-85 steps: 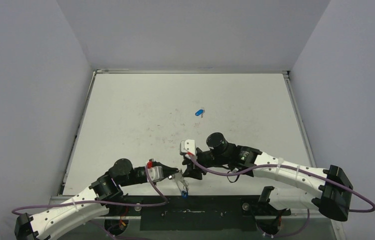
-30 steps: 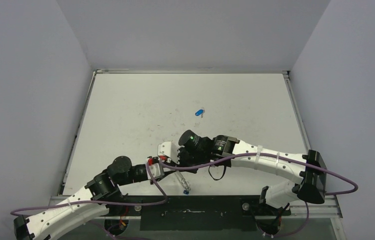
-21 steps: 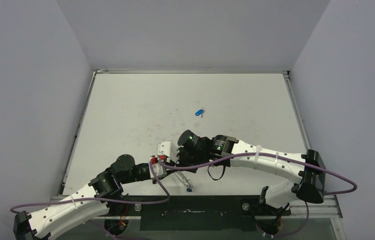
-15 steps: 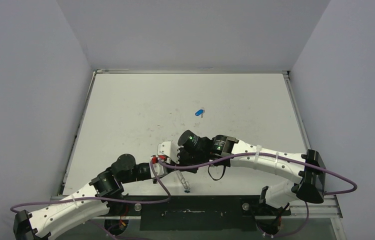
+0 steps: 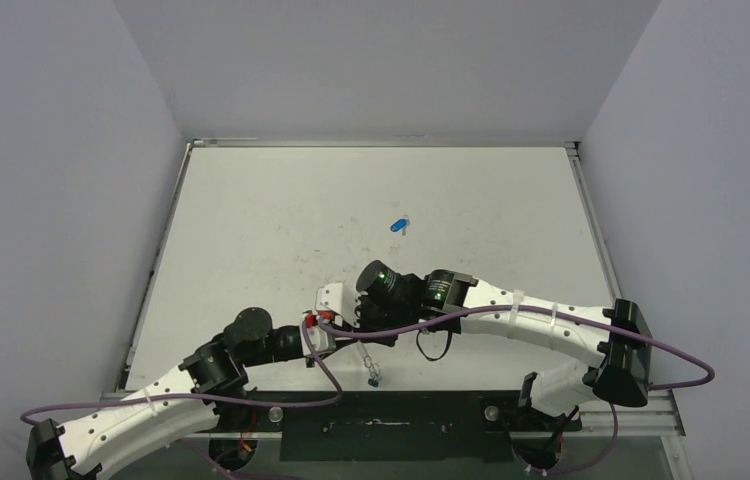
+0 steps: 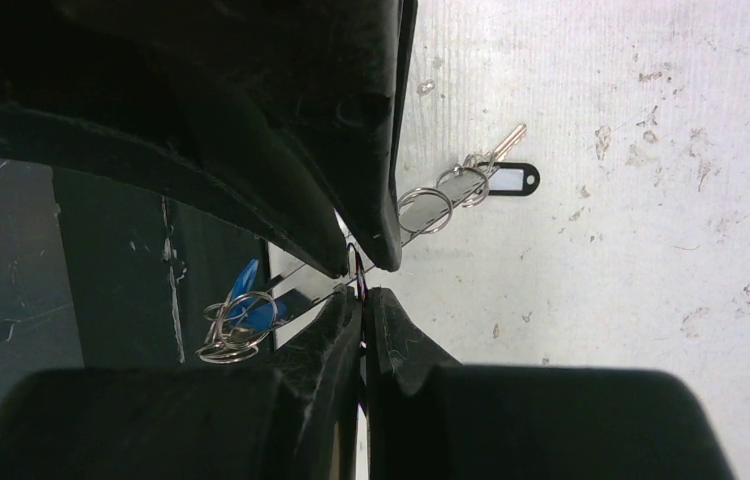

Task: Put the keys on the keyring

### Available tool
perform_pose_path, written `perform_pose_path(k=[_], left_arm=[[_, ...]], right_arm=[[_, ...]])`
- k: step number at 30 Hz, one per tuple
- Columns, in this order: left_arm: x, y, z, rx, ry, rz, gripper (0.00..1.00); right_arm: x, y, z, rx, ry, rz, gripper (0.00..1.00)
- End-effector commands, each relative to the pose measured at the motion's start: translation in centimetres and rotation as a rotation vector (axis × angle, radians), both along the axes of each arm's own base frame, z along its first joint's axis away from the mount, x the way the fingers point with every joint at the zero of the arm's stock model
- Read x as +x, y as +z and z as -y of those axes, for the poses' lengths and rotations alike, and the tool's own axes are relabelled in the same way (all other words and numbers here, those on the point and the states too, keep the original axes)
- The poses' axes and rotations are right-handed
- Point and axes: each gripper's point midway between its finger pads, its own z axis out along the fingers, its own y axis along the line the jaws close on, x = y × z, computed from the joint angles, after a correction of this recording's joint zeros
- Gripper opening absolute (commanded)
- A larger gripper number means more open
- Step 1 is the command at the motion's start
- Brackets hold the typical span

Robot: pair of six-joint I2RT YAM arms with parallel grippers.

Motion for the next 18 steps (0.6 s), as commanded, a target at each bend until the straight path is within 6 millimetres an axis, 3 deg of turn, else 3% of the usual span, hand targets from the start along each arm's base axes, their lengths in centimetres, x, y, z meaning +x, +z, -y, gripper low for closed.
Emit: perform_pose_path(k=[1,9,18], left_arm=[[0.16,1.45,0.47,-0.019,-0.007,0.016,0.16],[0.30,1.38,0.80,-0.022,-0.011,0.017,0.20],[0.14,0.86,0.73,-0.023,-0.017,0.018,0.14]], right_arm=[[0.46,3.59,-1.98,0.119,0.004,0.051,0.00],[0.24,3.94,-2.38,0.145,0.011,0.041,0.00],[0.14,3.76,-2.61,0.165,0.009,0.032,0.00]])
